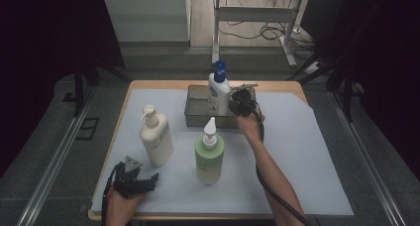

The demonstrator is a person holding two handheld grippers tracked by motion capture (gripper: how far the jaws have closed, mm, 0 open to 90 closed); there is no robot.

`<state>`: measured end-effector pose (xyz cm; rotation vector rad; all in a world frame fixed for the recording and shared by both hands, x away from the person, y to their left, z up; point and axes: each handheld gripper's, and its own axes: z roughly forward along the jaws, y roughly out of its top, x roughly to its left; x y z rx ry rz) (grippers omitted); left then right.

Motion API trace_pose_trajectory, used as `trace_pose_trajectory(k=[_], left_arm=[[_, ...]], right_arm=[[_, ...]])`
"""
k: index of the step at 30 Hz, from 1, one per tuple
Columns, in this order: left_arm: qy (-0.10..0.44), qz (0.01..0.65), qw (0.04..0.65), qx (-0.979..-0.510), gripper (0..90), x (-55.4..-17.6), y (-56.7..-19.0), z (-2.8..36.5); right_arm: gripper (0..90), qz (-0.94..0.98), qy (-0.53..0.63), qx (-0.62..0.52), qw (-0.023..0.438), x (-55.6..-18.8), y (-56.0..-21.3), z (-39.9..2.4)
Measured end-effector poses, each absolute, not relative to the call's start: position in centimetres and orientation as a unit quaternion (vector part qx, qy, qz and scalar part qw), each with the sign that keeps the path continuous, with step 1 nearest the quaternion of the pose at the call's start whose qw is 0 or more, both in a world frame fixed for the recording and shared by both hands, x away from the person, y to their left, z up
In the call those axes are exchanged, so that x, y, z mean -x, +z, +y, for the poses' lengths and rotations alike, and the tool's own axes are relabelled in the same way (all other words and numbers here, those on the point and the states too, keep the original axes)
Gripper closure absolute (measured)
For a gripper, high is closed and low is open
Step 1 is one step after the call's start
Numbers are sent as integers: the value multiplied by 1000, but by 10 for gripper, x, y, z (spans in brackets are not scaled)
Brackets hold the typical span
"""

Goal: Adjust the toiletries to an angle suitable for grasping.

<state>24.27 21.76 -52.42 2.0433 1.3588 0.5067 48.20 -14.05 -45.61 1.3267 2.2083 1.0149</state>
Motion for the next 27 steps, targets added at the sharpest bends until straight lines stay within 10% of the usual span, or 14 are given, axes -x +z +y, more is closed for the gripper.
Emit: trace_pose_trajectory(k=[27], left_arm=[[191,515,313,-775,123,-243,-524,218]], right_arm=[[895,797,350,-462,170,-482,-465,-123]])
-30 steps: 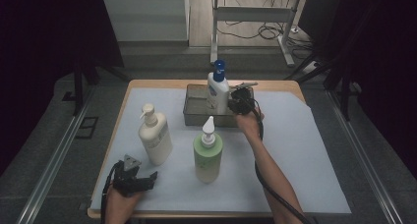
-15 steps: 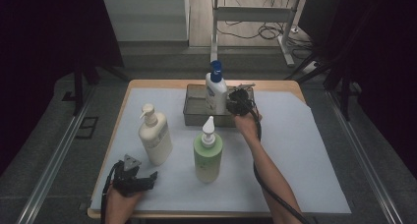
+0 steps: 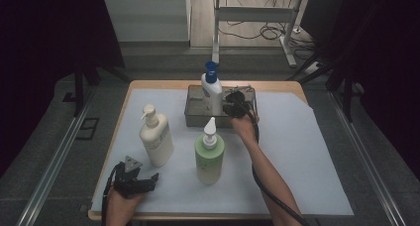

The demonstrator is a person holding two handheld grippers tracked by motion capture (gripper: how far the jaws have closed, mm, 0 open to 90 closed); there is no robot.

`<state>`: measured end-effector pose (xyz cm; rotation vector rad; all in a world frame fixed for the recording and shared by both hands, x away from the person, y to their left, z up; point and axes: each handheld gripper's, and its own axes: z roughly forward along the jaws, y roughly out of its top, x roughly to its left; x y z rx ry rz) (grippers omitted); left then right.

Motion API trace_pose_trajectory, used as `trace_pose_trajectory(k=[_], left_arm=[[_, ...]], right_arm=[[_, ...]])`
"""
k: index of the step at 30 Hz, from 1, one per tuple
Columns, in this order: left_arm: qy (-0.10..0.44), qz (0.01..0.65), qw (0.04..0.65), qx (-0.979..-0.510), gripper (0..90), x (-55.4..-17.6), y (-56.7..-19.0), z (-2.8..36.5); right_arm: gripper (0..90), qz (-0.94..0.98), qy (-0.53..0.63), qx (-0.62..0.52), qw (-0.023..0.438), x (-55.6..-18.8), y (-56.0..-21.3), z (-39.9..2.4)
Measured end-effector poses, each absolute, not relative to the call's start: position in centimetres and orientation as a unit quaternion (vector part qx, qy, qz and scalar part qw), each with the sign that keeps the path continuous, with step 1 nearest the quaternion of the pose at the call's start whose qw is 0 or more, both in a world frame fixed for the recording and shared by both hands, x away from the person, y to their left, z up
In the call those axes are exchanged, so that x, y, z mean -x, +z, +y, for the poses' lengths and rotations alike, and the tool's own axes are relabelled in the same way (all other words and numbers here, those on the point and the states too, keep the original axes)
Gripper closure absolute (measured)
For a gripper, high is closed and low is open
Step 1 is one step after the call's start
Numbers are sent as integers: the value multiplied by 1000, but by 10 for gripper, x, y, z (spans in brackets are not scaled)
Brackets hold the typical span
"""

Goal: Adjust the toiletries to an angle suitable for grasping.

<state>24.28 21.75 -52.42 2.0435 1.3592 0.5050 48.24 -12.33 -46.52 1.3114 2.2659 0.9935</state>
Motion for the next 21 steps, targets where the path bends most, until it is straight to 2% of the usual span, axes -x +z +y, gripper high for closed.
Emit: trace_pose_trajectory(k=[21], left_arm=[[191,515,312,-775,123,-243,-524,218]], right_arm=[[893,797,362,-458,150,-483,-466,-102]])
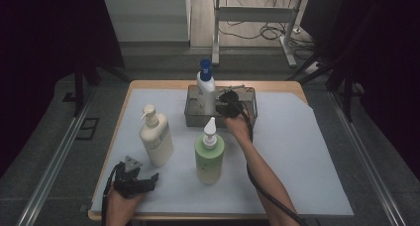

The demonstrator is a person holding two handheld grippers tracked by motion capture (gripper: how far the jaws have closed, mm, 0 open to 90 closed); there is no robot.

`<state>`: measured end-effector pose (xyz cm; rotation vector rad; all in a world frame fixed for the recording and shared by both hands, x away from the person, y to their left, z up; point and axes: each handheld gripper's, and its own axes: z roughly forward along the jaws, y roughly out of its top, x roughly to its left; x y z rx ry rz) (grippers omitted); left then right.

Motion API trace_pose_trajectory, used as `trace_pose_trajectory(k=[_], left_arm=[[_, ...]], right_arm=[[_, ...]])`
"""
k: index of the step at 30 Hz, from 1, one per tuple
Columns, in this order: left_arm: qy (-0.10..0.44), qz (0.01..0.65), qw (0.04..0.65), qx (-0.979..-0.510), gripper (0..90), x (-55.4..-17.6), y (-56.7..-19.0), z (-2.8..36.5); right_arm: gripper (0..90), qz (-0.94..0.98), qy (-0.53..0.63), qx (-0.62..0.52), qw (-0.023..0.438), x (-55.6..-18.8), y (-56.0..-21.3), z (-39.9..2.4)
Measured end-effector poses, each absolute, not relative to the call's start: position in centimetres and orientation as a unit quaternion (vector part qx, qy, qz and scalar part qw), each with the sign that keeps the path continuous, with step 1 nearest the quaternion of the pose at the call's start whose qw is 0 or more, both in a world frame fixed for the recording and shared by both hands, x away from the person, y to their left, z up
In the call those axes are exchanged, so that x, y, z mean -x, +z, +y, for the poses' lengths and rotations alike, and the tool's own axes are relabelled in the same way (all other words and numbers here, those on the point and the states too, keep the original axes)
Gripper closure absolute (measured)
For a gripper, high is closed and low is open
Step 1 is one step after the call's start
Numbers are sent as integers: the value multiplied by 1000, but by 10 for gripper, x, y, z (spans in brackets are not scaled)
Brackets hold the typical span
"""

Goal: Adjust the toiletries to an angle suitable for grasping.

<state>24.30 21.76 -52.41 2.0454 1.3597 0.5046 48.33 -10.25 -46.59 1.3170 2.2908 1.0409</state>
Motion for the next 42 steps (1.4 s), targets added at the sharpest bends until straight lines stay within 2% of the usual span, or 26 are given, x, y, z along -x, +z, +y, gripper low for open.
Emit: trace_pose_trajectory(k=[21,32,42], left_arm=[[191,515,312,-775,123,-243,-524,218],[191,515,311,-775,123,-243,-524,218],[191,515,312,-775,122,-243,-524,218]], right_arm=[[891,807,358,-448,141,-486,-466,-84],[885,813,344,-443,155,-485,-460,-87],[893,816,344,-443,138,-488,-465,-82]])
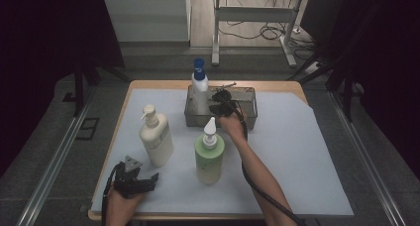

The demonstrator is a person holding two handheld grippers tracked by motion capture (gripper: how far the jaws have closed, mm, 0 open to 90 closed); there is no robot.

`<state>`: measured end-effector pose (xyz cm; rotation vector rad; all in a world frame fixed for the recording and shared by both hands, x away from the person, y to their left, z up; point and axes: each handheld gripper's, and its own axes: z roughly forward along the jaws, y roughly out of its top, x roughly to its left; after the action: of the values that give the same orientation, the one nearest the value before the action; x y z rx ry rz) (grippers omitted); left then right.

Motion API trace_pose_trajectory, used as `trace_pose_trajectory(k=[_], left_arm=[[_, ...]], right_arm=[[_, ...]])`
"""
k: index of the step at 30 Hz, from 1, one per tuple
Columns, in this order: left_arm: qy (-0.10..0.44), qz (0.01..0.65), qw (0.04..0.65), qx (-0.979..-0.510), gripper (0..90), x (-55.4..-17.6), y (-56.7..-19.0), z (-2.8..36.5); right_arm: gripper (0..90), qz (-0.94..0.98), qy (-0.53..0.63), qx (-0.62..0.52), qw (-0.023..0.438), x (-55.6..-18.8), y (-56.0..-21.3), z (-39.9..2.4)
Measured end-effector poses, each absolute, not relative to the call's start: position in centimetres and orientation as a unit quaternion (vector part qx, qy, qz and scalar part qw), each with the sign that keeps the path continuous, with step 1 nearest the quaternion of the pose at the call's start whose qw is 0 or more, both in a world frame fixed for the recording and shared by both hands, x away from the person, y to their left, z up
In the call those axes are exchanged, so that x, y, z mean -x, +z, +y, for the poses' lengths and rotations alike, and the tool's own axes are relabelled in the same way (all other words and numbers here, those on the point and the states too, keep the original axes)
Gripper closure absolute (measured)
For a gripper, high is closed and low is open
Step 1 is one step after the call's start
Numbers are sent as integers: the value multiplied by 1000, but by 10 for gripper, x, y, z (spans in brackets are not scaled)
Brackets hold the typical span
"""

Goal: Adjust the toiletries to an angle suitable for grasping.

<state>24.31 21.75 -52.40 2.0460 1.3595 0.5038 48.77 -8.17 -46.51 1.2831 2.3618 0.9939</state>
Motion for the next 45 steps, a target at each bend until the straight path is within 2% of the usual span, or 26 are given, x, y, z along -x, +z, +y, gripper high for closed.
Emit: trace_pose_trajectory(k=[18,26,37,45], left_arm=[[191,515,312,-775,123,-243,-524,217],[191,515,312,-775,122,-243,-524,218],[191,515,312,-775,122,-243,-524,217],[191,515,312,-775,123,-243,-524,217]], right_arm=[[885,822,356,-427,123,-486,-468,-62],[895,816,358,-434,133,-491,-462,-59],[894,814,363,-438,121,-491,-463,-59],[721,814,368,-428,135,-485,-458,-69]])
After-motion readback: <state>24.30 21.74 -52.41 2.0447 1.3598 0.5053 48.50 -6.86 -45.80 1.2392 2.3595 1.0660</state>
